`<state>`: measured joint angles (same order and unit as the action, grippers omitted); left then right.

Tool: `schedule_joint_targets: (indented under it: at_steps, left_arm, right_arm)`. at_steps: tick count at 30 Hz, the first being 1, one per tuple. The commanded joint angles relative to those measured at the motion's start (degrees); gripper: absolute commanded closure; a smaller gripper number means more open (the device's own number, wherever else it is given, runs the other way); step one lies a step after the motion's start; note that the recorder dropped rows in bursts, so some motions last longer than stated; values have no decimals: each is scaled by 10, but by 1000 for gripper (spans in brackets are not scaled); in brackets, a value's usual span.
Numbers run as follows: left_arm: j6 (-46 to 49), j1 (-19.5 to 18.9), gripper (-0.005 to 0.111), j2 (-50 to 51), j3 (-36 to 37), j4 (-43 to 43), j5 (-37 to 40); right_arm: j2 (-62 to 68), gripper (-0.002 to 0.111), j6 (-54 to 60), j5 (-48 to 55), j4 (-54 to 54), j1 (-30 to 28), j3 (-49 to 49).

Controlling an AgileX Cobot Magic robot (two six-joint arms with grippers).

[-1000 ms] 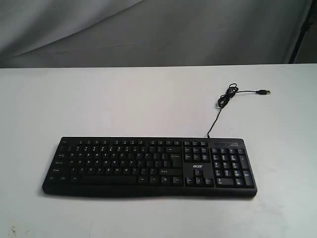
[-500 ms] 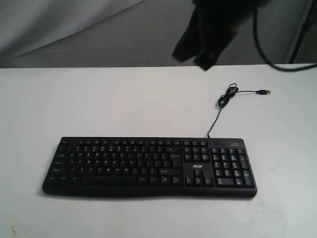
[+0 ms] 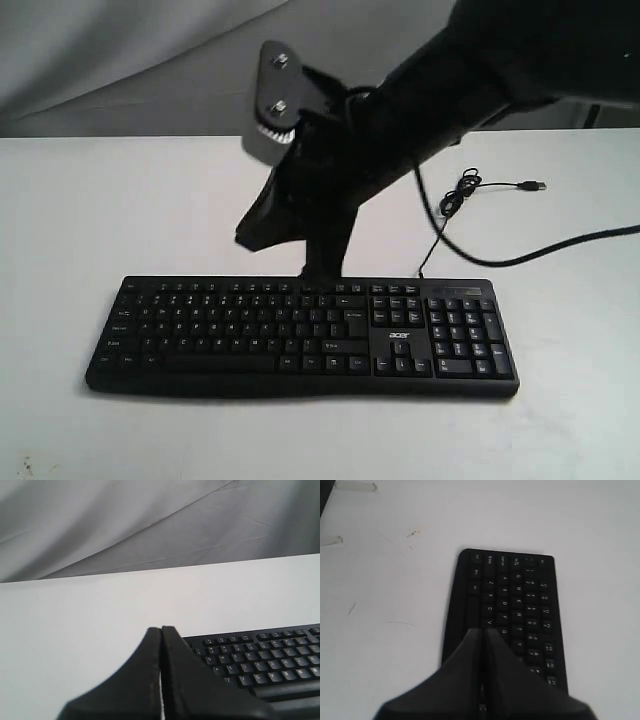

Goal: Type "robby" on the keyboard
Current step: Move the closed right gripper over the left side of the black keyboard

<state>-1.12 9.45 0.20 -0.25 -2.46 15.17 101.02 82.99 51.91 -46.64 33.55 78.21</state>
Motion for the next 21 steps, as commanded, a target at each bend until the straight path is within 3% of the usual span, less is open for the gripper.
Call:
schedule_joint_targets:
  at_steps: [1,13,21]
  left_arm:
    - [-2,4,107,-2,2,-3,-3]
    - [-2,4,107,-2,2,-3,-3]
    - [-2,4,107,-2,2,-3,-3]
  right_arm:
    - [48,108,-12,-42,27,54,-4]
    - [99,108,-81,-182,99,99,-1]
    - [182,108,-123,-122,118,99,107]
